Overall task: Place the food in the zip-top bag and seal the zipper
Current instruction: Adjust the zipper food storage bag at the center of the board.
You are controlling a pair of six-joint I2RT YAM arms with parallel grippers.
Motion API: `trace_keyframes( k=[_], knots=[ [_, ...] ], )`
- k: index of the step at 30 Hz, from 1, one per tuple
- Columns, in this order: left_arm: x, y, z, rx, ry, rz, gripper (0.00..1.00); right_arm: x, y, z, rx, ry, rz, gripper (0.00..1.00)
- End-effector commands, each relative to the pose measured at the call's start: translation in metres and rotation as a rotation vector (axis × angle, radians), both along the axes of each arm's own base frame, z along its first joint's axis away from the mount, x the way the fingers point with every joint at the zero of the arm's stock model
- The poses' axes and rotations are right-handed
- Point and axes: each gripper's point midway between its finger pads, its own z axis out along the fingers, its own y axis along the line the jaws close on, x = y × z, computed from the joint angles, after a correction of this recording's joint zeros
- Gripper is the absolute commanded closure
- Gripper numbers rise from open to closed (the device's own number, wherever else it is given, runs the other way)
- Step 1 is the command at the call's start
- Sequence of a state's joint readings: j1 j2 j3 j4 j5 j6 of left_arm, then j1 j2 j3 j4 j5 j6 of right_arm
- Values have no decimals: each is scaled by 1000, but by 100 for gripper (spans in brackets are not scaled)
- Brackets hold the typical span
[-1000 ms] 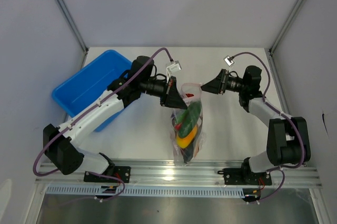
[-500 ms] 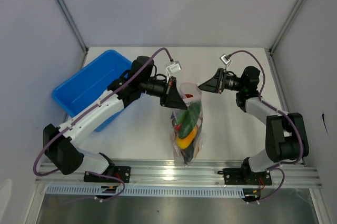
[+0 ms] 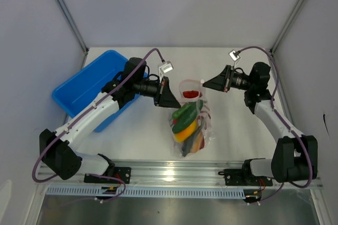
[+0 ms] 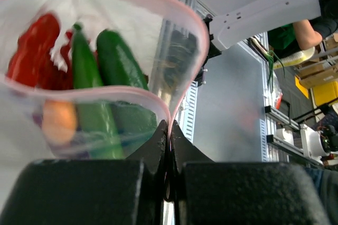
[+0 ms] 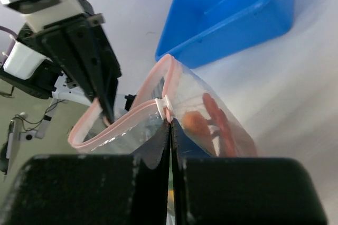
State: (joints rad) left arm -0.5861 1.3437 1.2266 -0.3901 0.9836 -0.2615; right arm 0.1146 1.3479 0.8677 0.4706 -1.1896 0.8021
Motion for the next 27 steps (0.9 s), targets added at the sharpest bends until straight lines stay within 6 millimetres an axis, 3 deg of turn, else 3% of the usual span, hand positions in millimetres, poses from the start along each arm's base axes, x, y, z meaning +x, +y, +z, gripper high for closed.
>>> trace_keyframes(
  k=[1,6,13,20,27],
  knots=[
    [-1,11,14,-33,-82,11,100,-8,-6,34,-29,-120,-31,100],
    [3,17,10,-2,-88,46,99,-20,-12,34,-66,-123,-52,100],
    [21,28,-8,105,-72,144,99,-54,-13,34,-115,-85,-83,100],
    [-4,26,14,-13,-119,27,99,-76,-18,39,-140,-84,-98,100],
    [7,33,23,32,-193,91,99,-114,-17,62,-144,-71,-81,100]
  ],
)
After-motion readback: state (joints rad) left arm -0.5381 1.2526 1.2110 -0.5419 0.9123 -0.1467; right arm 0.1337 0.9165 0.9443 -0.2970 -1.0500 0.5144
